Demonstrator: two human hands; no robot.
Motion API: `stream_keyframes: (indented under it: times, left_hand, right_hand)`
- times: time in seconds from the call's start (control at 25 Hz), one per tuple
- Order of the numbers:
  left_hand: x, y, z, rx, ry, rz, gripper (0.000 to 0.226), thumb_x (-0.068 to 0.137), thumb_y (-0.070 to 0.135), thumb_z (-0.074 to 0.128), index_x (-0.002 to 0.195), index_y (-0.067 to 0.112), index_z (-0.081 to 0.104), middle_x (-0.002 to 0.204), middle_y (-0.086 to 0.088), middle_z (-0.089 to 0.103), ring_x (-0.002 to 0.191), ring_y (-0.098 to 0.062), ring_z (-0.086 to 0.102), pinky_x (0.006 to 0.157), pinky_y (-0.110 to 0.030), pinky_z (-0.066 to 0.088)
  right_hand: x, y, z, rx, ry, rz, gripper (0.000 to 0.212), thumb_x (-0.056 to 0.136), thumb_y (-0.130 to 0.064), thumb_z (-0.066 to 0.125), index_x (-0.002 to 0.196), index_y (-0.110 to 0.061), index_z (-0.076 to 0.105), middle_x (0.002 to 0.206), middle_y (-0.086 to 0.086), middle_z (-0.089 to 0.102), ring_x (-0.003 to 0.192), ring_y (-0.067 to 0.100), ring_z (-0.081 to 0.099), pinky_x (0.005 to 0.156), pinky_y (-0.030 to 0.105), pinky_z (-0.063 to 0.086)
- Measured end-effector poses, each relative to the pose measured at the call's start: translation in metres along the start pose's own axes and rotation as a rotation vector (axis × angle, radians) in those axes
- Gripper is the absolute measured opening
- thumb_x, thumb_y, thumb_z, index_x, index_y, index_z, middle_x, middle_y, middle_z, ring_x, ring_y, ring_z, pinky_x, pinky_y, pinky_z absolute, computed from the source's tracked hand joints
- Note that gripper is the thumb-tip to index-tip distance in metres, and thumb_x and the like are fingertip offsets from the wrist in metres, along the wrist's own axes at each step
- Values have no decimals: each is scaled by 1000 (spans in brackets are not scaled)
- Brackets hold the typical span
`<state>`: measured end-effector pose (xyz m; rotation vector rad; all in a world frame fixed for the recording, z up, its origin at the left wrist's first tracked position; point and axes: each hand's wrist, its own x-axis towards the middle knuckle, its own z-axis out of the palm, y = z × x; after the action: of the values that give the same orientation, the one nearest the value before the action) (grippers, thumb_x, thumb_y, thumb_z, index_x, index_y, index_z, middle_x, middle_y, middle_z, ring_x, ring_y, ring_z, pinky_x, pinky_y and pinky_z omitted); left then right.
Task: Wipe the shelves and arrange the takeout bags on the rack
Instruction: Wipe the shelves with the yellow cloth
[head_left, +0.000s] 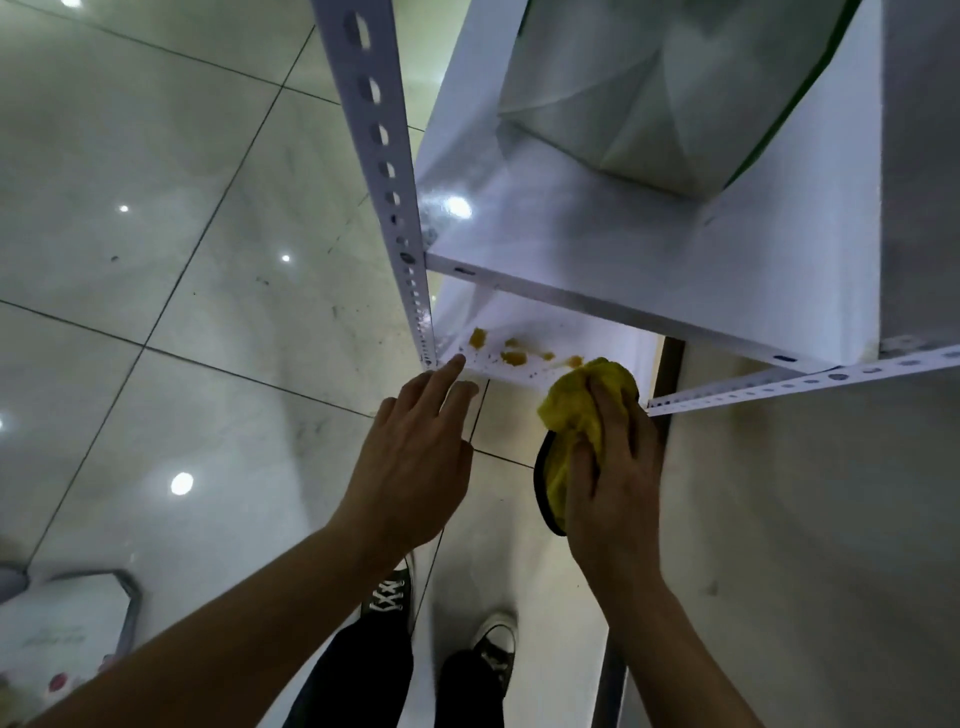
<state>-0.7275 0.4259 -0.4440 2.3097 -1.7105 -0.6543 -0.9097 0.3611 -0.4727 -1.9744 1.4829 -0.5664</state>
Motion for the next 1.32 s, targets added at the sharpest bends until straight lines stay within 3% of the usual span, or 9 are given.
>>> stream_keyframes:
  times: [0.28, 0.52, 0.76, 0.88, 0.96, 1.04, 1.12, 1.24, 1.32]
  left_hand:
    - [-13, -24, 70, 2, 11, -25, 53, 88, 9, 56, 141, 13, 50, 155, -9, 42, 140, -29, 42, 106, -44, 43]
    - [21, -49, 134, 52, 7, 16, 56, 91, 13, 52, 147, 16, 43, 159, -8, 37, 145, -27, 36, 112, -44, 38]
    - [73, -84, 169, 79, 114, 93, 55, 88, 14, 54, 143, 14, 47, 153, -9, 44, 137, -28, 45, 101, -39, 43]
    - [92, -97, 181, 114, 106, 117, 52, 94, 20, 49, 146, 20, 41, 158, -5, 36, 140, -26, 40, 107, -38, 41]
    - [100, -104, 187, 123, 129, 139, 45, 96, 21, 47, 141, 22, 46, 157, -4, 36, 137, -26, 42, 108, -40, 42]
    - [103, -114, 191, 114, 174, 141, 40, 95, 19, 49, 134, 21, 53, 151, -4, 44, 128, -26, 49, 101, -41, 46]
    - [105, -121, 192, 115, 213, 136, 36, 93, 19, 47, 128, 19, 57, 142, -5, 51, 119, -27, 53, 94, -41, 48]
    - [108, -124, 195, 200, 211, 116, 44, 94, 28, 37, 135, 22, 50, 143, -4, 49, 120, -25, 51, 96, -37, 46]
    - [107, -126, 196, 211, 216, 81, 48, 94, 30, 33, 141, 24, 43, 147, -2, 44, 123, -23, 47, 99, -35, 42]
  right_hand:
    - [24, 74, 49, -2, 24, 76, 51, 102, -15, 52, 152, -14, 41, 152, 12, 45, 137, 31, 42, 115, 41, 32]
    - [80, 135, 89, -19, 137, -10, 52, 102, -17, 53, 152, -11, 41, 145, 19, 48, 129, 38, 46, 108, 47, 40]
    - [132, 174, 143, -171, 158, -92, 45, 101, -23, 55, 142, -5, 52, 131, 19, 60, 117, 38, 52, 97, 46, 46]
    - [139, 190, 168, -322, 77, -169, 46, 96, -35, 62, 131, -5, 59, 133, 18, 58, 120, 40, 53, 100, 48, 44]
    - [139, 192, 188, -340, 45, -185, 60, 93, -42, 64, 138, -5, 53, 144, 19, 51, 131, 40, 47, 106, 50, 40]
    - [143, 192, 215, -377, 59, -185, 63, 101, -47, 49, 150, -8, 42, 155, 19, 40, 142, 38, 37, 114, 51, 32]
    - [149, 175, 238, -581, -28, -343, 56, 108, -43, 21, 156, -16, 34, 163, 14, 28, 150, 36, 25, 118, 49, 23]
    - [173, 143, 261, -437, -29, -623, 33, 96, -16, 62, 126, -3, 66, 138, 22, 59, 129, 45, 53, 105, 55, 44]
    - [177, 124, 271, -337, -61, -560, 40, 100, -25, 58, 136, -10, 62, 145, 19, 53, 136, 38, 47, 114, 49, 37]
